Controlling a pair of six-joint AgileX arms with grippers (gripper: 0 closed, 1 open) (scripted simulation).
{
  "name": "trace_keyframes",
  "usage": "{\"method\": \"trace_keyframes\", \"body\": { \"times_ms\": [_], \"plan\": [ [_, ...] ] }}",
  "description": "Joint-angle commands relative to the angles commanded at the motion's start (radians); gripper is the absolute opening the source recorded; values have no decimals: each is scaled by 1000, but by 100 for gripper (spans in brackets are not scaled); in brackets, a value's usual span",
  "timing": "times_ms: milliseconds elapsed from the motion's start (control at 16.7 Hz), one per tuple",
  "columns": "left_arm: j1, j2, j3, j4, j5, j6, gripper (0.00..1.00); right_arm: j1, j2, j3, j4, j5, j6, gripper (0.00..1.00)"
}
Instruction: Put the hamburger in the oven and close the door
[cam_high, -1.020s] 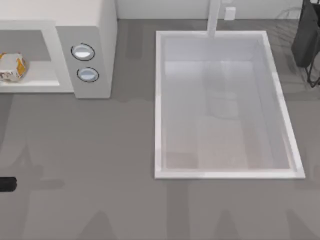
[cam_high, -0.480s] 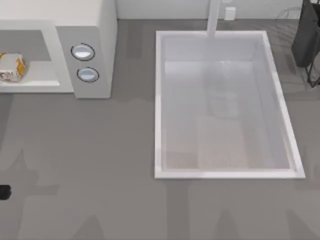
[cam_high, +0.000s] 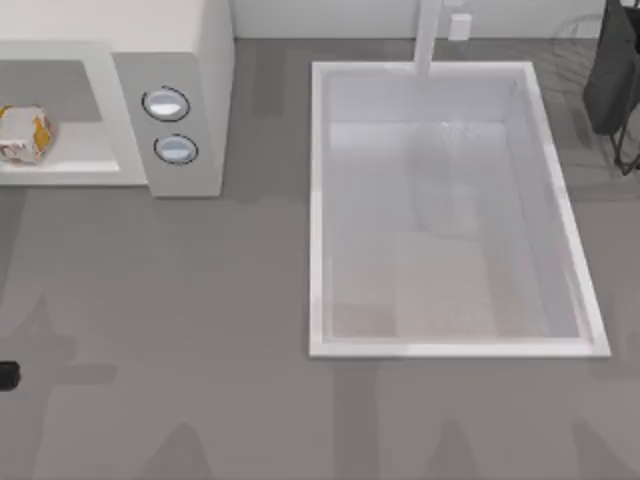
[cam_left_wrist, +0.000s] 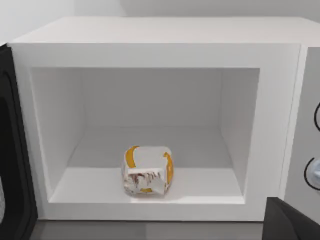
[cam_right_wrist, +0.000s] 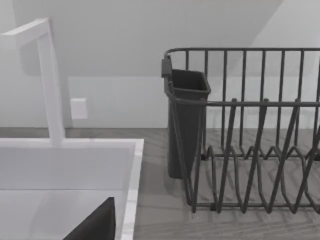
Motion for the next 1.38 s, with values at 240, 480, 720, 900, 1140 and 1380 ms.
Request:
{"method": "trace_keyframes", "body": {
  "times_ms": [240,480,720,900,1140,1380],
  "plan": [
    [17,169,-11,179,14,3,0,0,0,0,0,0,0,100],
    [12,213,-12,224,9,4,0,0,0,0,0,0,0,100],
    [26,206,-10,218,24,3,0,0,0,0,0,0,0,100],
    [115,181,-7,192,113,2,0,0,0,0,0,0,0,100],
    [276,130,-1,132,271,1,0,0,0,0,0,0,0,100],
    [389,83,6,78,387,0,0,0,0,0,0,0,0,100]
  ]
}}
